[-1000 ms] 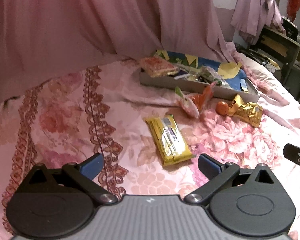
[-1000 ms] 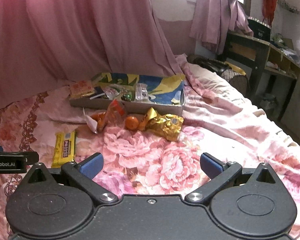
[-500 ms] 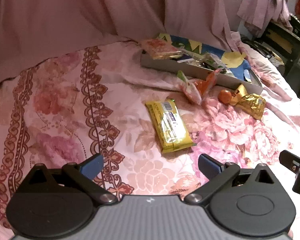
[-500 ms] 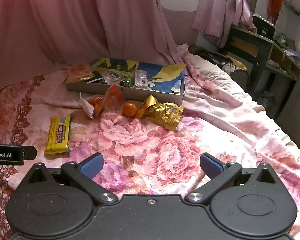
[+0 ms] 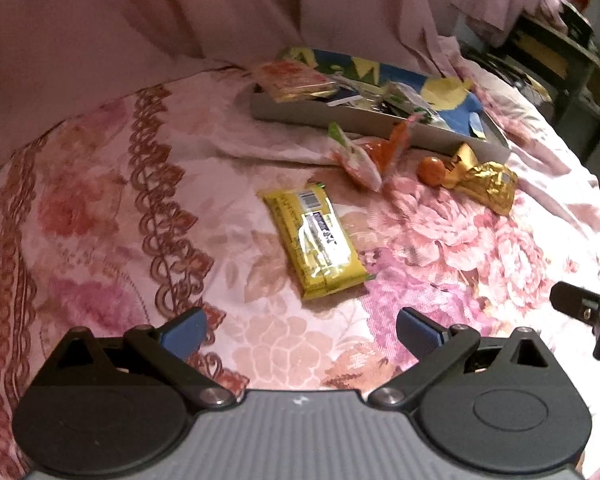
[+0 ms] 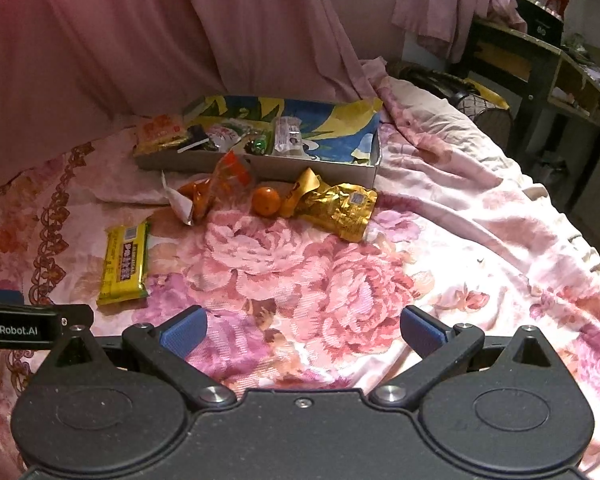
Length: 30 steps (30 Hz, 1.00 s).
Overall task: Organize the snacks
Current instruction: 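Move both tools back toward the yellow candy bar and remaining snacks, then grasp the yellow candy bar with the left gripper while the right grasps the orange packet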
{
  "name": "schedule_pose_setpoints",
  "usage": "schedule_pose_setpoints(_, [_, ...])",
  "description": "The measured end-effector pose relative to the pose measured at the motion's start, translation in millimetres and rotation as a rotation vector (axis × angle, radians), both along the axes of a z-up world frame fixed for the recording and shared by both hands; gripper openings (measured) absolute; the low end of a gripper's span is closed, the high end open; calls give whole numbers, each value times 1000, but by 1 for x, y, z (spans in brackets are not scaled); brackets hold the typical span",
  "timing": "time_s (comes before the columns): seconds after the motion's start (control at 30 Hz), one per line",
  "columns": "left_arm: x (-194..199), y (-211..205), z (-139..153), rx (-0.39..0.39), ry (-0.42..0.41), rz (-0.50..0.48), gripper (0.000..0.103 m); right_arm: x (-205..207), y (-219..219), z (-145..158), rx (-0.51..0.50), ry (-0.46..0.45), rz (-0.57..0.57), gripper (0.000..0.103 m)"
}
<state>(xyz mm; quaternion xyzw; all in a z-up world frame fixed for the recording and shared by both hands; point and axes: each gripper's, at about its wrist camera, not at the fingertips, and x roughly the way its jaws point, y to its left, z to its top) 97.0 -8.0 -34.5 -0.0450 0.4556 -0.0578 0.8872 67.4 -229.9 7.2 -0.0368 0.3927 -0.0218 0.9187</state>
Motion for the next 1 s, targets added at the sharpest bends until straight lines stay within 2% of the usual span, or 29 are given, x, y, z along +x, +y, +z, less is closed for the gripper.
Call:
schedule_pose_setpoints(0.23, [19,-15,3,104,-48,-106,103,24,-13,-1,-64,52,53,102])
schedule_pose_setpoints(0.4, [38,-15,-1,141,-59,-135,103,51,-25,-5,-41,57,40,102])
schedule_pose_setpoints(0.6, [62,-1,-11,78,-3,-95,103,82,-34,-20,57,80,13,102])
schedule_pose_setpoints(0.8, [73,14,-29,-59,123,-22,103,97,-32,-19,34,59,-3,102])
schedule_pose_setpoints(1.0, [92,9,-45,-60,154,34,103,110,-32,-33,117,133,29,102])
